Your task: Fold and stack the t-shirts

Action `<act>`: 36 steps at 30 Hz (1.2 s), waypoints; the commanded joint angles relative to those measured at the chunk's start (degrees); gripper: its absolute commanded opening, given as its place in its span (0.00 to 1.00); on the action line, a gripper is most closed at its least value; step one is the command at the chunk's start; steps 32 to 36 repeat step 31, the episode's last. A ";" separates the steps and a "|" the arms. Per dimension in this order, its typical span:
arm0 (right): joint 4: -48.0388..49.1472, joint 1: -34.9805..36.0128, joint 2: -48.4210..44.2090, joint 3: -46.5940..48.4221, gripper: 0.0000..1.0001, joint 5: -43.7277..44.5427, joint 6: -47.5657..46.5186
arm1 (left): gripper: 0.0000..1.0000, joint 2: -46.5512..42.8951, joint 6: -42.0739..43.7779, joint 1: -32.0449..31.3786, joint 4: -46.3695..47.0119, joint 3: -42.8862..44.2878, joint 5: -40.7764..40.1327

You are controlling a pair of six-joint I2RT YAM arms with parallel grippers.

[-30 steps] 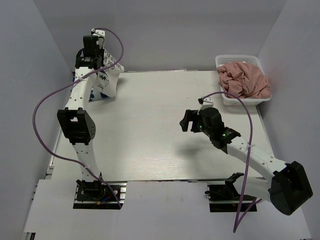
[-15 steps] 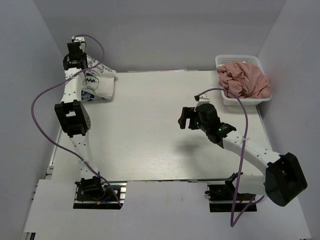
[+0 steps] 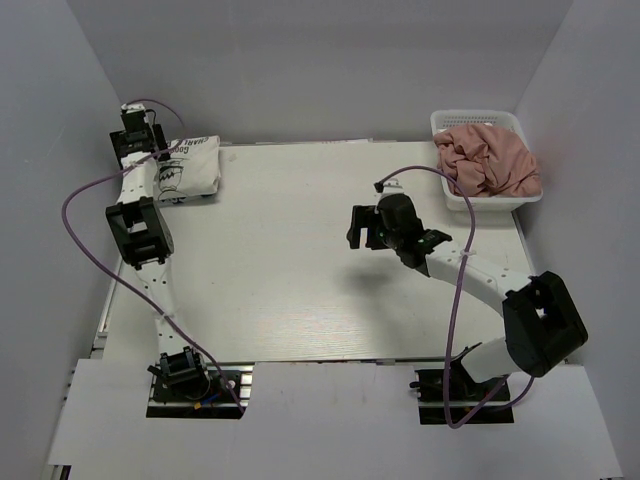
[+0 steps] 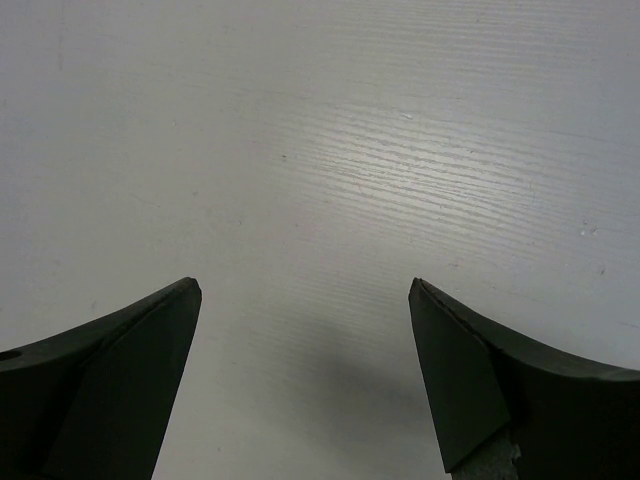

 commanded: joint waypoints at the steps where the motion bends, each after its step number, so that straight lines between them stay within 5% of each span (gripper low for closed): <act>1: 0.60 -0.15 -0.76 2.35 0.90 -0.34 0.87 | 1.00 -7.73 -3.03 0.07 2.60 -1.65 -1.38; 11: 2.88 -0.15 -9.90 -4.76 0.90 -2.36 2.01 | 1.00 -26.46 -16.04 -2.65 -0.74 -17.99 16.89; 16: 0.70 0.11 -17.97 -8.99 0.90 0.36 3.16 | 1.00 -42.79 -27.20 -9.14 1.62 -39.14 19.18; 20: -1.83 -0.07 -24.66 -13.55 0.90 4.04 3.34 | 1.00 -65.54 -32.57 -14.94 17.84 -69.42 25.77; 24: -4.58 -0.24 -29.94 -17.07 0.90 8.62 4.99 | 1.00 -83.48 -33.37 -18.47 16.41 -79.26 30.08; 28: -5.03 -0.15 -34.95 -20.85 0.90 10.74 6.32 | 1.00 -91.14 -38.89 -20.32 22.53 -92.58 35.97; 36: -4.06 -0.15 -37.41 -23.22 0.90 9.69 6.42 | 1.00 -94.50 -38.90 -21.54 20.37 -94.38 34.41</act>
